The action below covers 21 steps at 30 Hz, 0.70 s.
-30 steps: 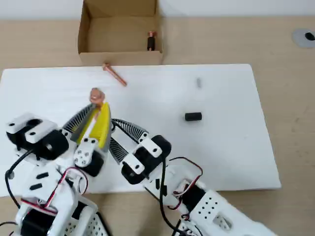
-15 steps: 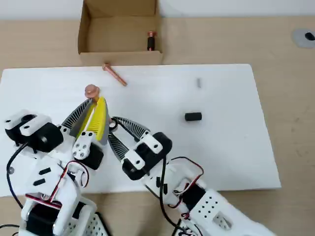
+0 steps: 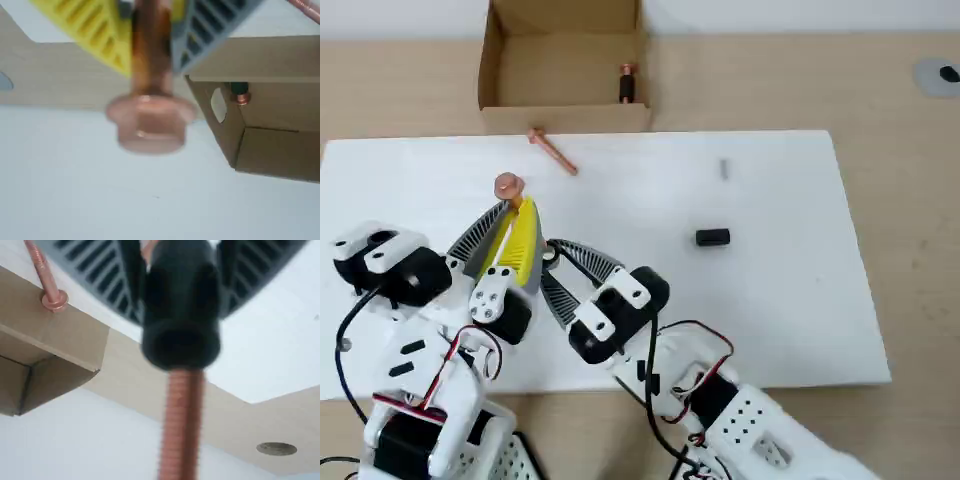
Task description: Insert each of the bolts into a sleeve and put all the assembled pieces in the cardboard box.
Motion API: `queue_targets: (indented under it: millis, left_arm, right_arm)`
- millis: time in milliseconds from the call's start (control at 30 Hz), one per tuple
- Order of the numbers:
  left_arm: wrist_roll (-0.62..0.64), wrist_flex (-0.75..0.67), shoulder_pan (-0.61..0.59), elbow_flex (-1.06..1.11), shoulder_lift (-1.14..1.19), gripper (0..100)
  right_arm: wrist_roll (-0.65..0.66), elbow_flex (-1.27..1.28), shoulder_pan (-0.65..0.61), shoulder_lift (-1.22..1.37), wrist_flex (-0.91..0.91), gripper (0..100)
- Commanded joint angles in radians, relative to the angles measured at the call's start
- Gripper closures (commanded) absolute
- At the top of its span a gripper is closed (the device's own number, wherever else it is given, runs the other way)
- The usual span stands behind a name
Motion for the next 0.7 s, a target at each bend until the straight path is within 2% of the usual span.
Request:
queue_targets:
  millis: [0, 133, 467, 667]
  left_arm:
    - [0.002, 0.037, 0.031, -0.002, -0.007, 99]
    - [0.000, 0.175, 0.092, -0.014, -0.007, 99]
    - [-0.052, 0.132, 0.066, -0.008, -0.007, 99]
    - [-0.167, 0.130, 0.077, -0.008, -0.007, 99]
  right_arm:
    - [-0.009, 0.001, 0.015, -0.018, -0.003, 98.9]
    - [-0.008, 0.001, 0.027, -0.018, -0.003, 98.9]
    - [-0.008, 0.001, 0.047, -0.019, -0.002, 98.9]
    - [-0.008, 0.001, 0.047, -0.019, -0.002, 98.9]
